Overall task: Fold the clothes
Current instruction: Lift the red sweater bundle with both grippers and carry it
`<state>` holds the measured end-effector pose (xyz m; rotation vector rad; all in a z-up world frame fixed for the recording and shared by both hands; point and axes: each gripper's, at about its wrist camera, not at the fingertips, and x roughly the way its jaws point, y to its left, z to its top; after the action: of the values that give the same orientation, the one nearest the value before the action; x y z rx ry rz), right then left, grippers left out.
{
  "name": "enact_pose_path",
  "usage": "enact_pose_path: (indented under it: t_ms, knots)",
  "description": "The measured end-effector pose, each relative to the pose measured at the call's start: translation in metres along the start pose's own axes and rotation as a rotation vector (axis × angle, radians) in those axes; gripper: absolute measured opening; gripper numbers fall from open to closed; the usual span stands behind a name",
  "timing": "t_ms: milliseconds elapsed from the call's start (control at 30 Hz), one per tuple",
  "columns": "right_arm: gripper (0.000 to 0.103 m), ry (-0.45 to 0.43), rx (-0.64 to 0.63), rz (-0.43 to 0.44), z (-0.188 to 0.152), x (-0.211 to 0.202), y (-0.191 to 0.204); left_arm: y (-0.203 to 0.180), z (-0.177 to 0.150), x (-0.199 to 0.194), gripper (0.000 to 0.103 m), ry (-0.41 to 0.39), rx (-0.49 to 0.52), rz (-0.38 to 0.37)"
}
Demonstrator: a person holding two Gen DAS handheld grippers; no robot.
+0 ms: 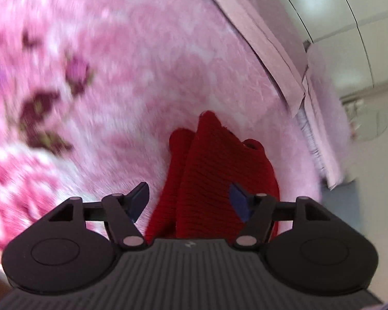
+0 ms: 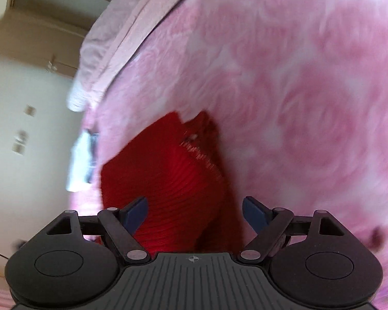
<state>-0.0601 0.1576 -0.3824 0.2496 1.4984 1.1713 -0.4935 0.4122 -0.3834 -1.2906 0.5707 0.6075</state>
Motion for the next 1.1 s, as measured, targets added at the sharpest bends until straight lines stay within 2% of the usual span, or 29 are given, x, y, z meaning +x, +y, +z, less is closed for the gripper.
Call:
enact_pose_path:
  t_ms: [133, 233, 300, 333, 367, 433, 500, 567, 600, 633, 700, 833, 1000, 1100]
  knots:
    - [0.083, 0.023, -0.019, 0.010, 0.001, 0.022, -0.005, 0.031, 0.001, 0.030, 0.064, 0.068, -0.121, -0.086]
    - [0.086, 0.037, 0.009, 0.045, 0.001, 0.039, -0.013, 0.040, 0.005, 0.045, 0.065, 0.096, -0.159, -0.147]
    - [0.095, 0.031, 0.036, 0.085, 0.001, 0.046, -0.016, 0.038, 0.012, 0.052, 0.064, 0.121, -0.145, -0.168]
    - [0.095, 0.033, 0.044, 0.099, 0.002, 0.049, -0.015, 0.036, 0.014, 0.056, 0.063, 0.136, -0.134, -0.180]
    - [0.095, 0.036, 0.032, 0.095, 0.002, 0.053, -0.012, 0.032, 0.016, 0.062, 0.056, 0.161, -0.118, -0.183]
    - [0.095, 0.041, -0.013, 0.074, 0.003, 0.061, -0.003, 0.022, 0.020, 0.073, 0.053, 0.197, -0.060, -0.176]
    - [0.095, 0.039, -0.036, 0.051, 0.001, 0.070, 0.005, 0.015, 0.026, 0.078, 0.045, 0.212, -0.003, -0.168]
    - [0.085, 0.026, -0.032, 0.023, 0.000, 0.074, 0.009, 0.016, 0.030, 0.081, 0.037, 0.224, 0.009, -0.178]
    - [0.064, 0.017, -0.017, 0.010, 0.000, 0.074, 0.008, 0.016, 0.031, 0.082, 0.032, 0.226, 0.011, -0.184]
    - [0.049, 0.011, 0.016, 0.012, -0.001, 0.074, 0.004, 0.016, 0.032, 0.083, 0.029, 0.227, 0.013, -0.190]
    - [0.045, 0.007, 0.066, 0.040, -0.004, 0.075, -0.003, 0.013, 0.032, 0.082, 0.023, 0.219, 0.028, -0.194]
    - [0.033, -0.021, 0.102, 0.082, -0.009, 0.074, -0.001, 0.016, 0.032, 0.071, 0.019, 0.207, -0.010, -0.230]
    - [0.030, -0.045, 0.098, 0.090, -0.018, 0.063, 0.031, 0.011, 0.044, 0.037, 0.018, 0.169, 0.016, -0.240]
    - [0.030, -0.048, 0.108, 0.113, -0.028, 0.067, 0.057, 0.015, 0.059, 0.013, 0.018, 0.134, -0.003, -0.237]
